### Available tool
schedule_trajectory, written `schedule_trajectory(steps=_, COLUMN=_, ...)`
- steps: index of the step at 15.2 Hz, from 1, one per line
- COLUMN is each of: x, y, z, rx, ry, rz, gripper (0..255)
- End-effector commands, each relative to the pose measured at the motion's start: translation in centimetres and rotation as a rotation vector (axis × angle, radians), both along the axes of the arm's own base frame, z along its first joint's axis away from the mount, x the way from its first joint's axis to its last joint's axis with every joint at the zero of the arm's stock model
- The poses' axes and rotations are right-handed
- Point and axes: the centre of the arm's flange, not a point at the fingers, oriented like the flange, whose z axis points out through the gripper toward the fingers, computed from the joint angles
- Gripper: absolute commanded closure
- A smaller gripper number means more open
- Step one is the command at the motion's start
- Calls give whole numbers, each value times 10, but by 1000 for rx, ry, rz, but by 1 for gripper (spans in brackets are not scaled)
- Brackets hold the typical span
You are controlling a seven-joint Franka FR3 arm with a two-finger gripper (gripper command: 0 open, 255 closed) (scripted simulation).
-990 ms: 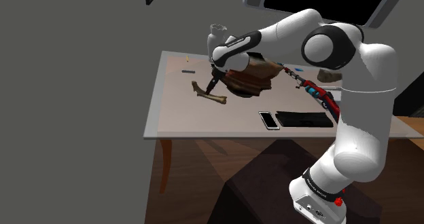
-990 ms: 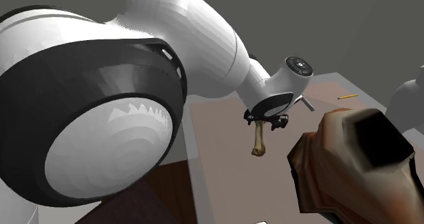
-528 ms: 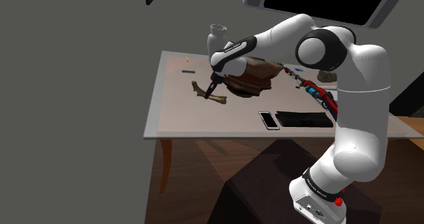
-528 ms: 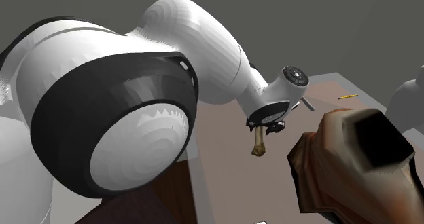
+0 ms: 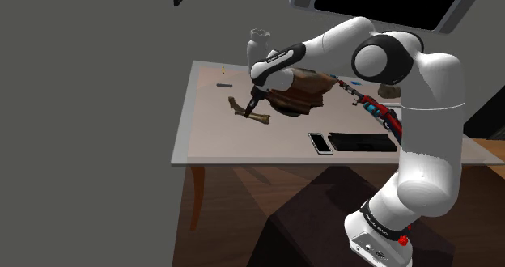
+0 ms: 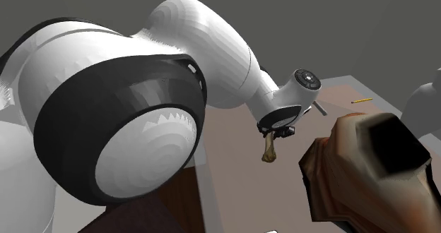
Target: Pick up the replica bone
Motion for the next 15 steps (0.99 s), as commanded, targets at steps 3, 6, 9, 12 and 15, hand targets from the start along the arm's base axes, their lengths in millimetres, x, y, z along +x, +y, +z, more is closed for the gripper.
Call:
schedule_trajectory(steps=3, x=-1, y=0, z=10, rx=0, ry=1, rz=0, gripper=255)
schedule_trajectory(steps=6, x=-1, y=0, z=26, rx=0, ry=1, rz=0, gripper=255)
schedule_trajectory(steps=9, x=-1, y=0, z=42, rx=0, ry=1, rz=0, gripper=255)
schedule_trajectory(steps=12, x=-1, y=0, z=58, rx=0, ry=1, rz=0, gripper=255)
schedule_trajectory(steps=15, x=-1, y=0, z=74, rx=0, ry=1, rz=0, gripper=255)
